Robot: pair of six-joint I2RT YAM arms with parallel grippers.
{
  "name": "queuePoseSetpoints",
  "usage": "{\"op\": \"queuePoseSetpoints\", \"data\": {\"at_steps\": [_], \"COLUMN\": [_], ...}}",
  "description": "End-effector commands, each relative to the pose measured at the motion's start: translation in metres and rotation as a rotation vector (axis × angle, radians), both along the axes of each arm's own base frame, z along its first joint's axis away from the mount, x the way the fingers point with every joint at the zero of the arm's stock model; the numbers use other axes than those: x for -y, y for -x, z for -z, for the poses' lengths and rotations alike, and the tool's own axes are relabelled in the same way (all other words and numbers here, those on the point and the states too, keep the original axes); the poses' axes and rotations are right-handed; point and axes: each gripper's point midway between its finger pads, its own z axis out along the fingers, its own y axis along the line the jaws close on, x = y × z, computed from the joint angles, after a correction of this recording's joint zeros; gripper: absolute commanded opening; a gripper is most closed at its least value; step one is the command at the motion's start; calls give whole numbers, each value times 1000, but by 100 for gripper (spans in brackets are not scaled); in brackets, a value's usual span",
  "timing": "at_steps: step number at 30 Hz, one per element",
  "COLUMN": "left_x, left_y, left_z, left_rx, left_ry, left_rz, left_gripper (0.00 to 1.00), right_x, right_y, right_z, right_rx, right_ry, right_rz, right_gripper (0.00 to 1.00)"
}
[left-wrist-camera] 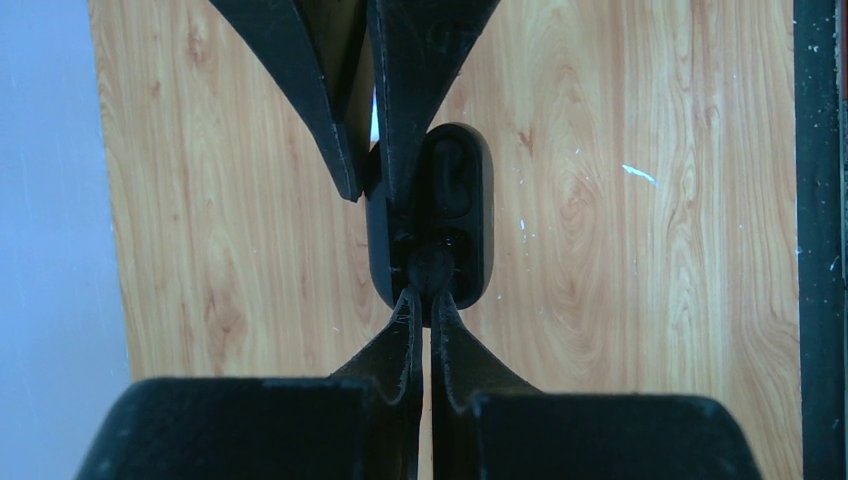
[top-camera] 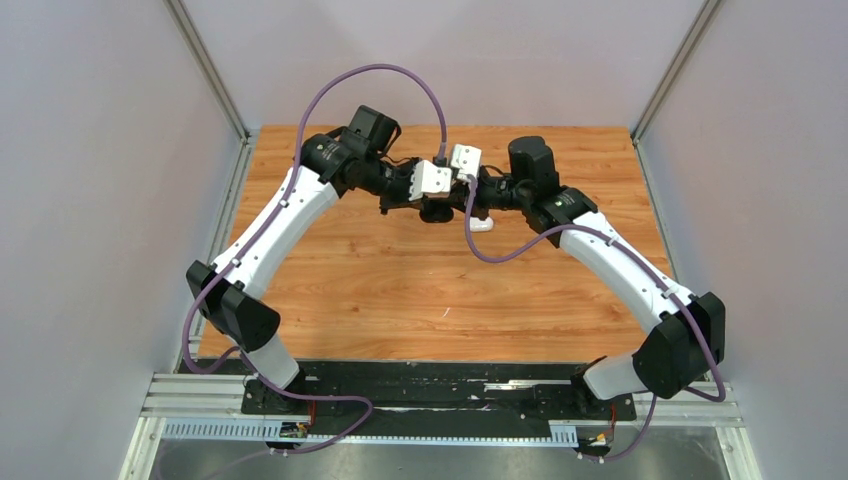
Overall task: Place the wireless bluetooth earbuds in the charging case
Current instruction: Insert the left earbud into the left side groove of the charging case, then pass from the right arm to the left
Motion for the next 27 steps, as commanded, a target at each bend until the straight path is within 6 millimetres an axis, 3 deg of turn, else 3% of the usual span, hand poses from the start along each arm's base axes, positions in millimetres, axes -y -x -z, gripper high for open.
{"op": "queuePoseSetpoints", "data": {"at_steps": [1, 9, 17, 22, 25, 27], "left_x": [8, 7, -7, -5, 4, 10], "left_y": [-6, 11, 19, 19, 13, 10], "left_z": [0, -2, -2, -2, -8, -12], "left_rx": [37, 40, 66, 58, 54, 53], "left_ry": [7, 11, -69, -65, -30, 0], "left_rz": [-36, 41, 106, 106, 75, 57], "left_gripper": [1, 0, 0, 0, 16, 21], "right_x": [-22, -21, -20, -21, -23, -23], "right_y": [21, 15, 16, 18, 22, 23], "right_z": [-66, -68, -66, -67, -68, -67], "right_rx": [72, 64, 78, 77, 61, 51], "right_ry": [-168, -186, -180, -183, -192, -195], "right_rz": [-86, -43, -56, -67, -86, -85], "right_gripper": [0, 0, 0, 0, 0, 0]}}
